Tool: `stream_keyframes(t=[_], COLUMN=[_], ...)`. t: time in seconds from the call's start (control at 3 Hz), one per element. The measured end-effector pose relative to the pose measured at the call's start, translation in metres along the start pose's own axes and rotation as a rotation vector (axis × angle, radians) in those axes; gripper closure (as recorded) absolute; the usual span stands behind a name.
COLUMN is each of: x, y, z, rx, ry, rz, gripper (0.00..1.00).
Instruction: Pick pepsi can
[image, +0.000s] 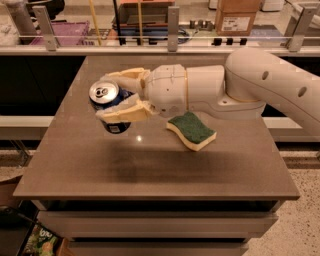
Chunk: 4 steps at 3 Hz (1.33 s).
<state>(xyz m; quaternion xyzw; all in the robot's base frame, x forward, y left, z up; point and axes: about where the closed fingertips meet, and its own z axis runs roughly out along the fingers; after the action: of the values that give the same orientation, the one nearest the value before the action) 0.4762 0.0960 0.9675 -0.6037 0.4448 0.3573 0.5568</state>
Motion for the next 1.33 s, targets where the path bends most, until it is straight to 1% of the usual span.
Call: stream_keyframes(t=[0.33,1.0,1.33], x=[-0.013,-0.049,-0.064], y=[-0.007,-0.009,-0.010], z=[-0.007,-0.018,-0.022], rx=[-0.010,-0.012,-0.010], ry=[-0.009,0.000,0.005], rz=[-0.065,-0.195,-0.241], gripper=[1.00,1.00,1.00])
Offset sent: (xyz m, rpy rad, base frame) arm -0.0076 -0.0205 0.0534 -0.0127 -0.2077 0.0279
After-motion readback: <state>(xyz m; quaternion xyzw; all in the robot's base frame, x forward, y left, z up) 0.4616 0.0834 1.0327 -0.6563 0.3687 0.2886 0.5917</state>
